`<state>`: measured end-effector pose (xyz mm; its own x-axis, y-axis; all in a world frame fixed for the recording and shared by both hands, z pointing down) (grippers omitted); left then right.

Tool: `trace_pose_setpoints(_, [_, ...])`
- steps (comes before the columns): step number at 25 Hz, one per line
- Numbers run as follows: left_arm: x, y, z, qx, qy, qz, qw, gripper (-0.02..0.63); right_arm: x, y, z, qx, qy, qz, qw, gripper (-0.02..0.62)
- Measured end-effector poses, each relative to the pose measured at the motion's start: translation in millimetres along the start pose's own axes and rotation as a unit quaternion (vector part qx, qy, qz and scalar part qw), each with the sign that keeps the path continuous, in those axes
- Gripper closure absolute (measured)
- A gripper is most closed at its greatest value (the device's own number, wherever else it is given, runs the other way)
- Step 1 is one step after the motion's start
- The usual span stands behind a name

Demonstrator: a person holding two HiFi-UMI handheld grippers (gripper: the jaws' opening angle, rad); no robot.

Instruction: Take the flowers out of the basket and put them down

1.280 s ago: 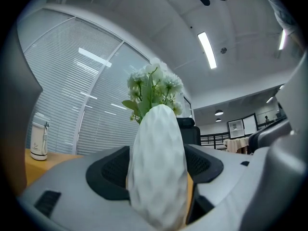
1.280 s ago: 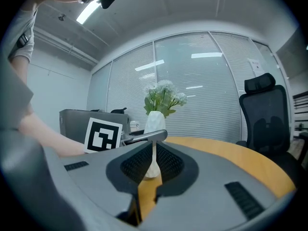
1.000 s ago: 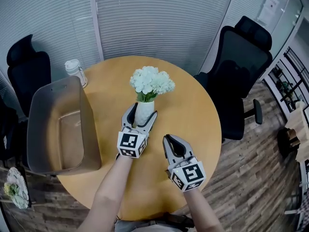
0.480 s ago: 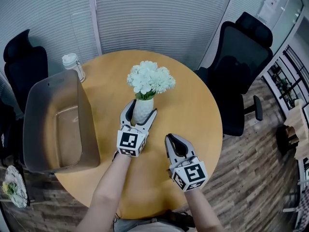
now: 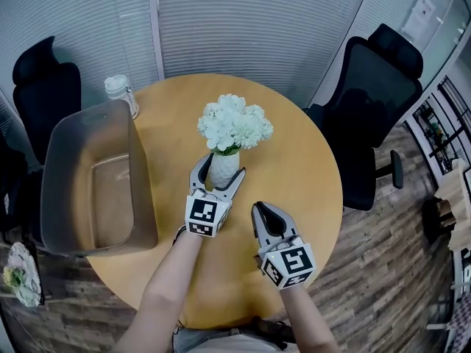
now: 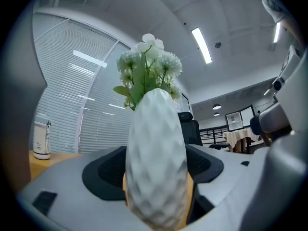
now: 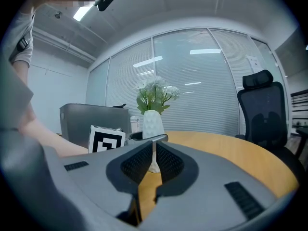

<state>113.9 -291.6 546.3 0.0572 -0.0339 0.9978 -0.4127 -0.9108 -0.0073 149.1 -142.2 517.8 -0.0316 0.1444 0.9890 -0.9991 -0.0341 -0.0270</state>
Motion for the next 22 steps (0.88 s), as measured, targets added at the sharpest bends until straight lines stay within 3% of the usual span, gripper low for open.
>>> trace_pose_setpoints(11, [-12, 1, -9, -0.024, -0.024, -0.007, 0.9994, 0.146, -9, -1, -8, -0.001, 0.004, 0.008, 1.000, 0.569])
trace_pose_setpoints(22, [-47, -4, -36, -0.041, -0.051, -0.005, 0.9979, 0.126, -32, 11, -12, -0.021, 0.006, 0.008, 1.000, 0.569])
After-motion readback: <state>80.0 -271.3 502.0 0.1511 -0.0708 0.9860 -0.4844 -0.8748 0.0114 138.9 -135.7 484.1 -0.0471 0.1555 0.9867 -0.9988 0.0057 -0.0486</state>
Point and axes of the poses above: the fingertips, and each gripper's own axes: z forward along the fingers, y to its left, x out of its underside, the point moved 3 cm from there along -z, backward along the fingers, and after that the axes turned 9 degrees about x, right-handed, at the moved point
